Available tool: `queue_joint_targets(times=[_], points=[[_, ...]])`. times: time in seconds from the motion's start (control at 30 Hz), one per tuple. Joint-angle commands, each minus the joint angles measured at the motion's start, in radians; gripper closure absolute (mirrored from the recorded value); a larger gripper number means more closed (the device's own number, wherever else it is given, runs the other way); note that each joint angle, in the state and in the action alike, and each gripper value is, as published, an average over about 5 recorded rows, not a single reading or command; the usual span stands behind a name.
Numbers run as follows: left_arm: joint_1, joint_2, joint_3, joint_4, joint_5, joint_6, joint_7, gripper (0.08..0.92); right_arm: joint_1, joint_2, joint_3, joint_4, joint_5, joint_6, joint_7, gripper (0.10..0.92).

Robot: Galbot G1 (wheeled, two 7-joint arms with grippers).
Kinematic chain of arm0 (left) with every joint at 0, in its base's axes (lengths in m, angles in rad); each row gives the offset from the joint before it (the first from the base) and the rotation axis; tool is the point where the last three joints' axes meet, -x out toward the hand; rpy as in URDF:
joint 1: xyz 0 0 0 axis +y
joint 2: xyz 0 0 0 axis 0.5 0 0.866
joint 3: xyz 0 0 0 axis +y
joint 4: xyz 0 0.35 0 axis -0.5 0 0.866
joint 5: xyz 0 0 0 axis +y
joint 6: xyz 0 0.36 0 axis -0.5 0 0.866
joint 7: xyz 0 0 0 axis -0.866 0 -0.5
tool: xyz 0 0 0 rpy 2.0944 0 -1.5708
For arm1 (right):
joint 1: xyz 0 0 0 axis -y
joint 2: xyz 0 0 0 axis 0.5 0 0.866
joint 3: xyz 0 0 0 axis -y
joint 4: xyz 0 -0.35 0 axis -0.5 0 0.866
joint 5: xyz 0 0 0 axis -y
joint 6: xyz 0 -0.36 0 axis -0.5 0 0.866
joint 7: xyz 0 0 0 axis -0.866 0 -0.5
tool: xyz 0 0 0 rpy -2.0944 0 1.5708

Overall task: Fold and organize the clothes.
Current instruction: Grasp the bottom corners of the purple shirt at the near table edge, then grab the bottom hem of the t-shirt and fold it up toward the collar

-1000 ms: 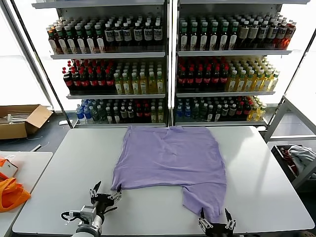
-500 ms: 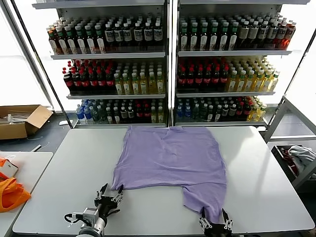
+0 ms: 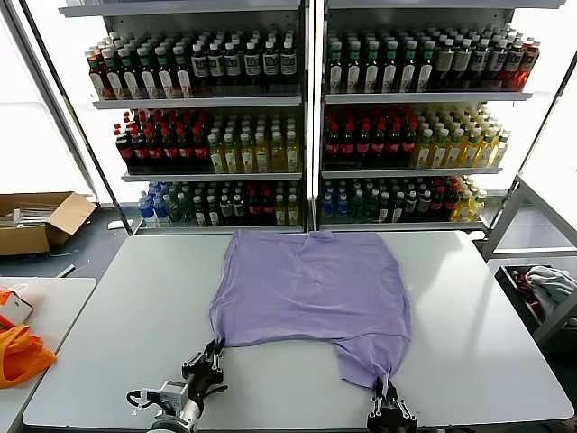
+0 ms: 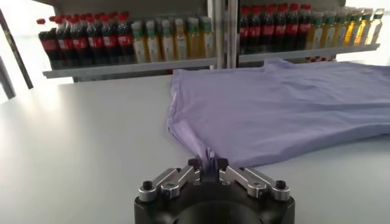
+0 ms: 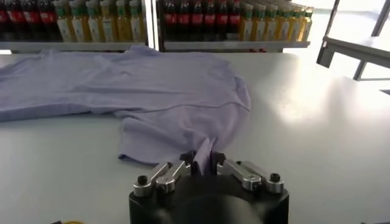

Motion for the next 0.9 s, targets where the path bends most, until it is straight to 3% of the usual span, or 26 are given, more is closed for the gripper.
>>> queue_joint_targets(times=[0.03,0.5,0.9], points=[[0.000,-0.013,0.011,-0.010,0.000,0.007,0.000,0.891,0.000,0.001,0.001,0.024,0.000,-0.001,-0.005,0.898],[0.006,-0.022,-0.035,-0.169,-0.061,-0.025,-0.009,0.915,0.072,-0.009,0.081,0.141,0.003,0.002,-0.072,0.907],[-0.098,-0.014,-0.036,-0.077,-0.139,-0.067,-0.031,0.916,0.289,0.010,0.092,0.024,0.015,0.011,-0.134,0.907]])
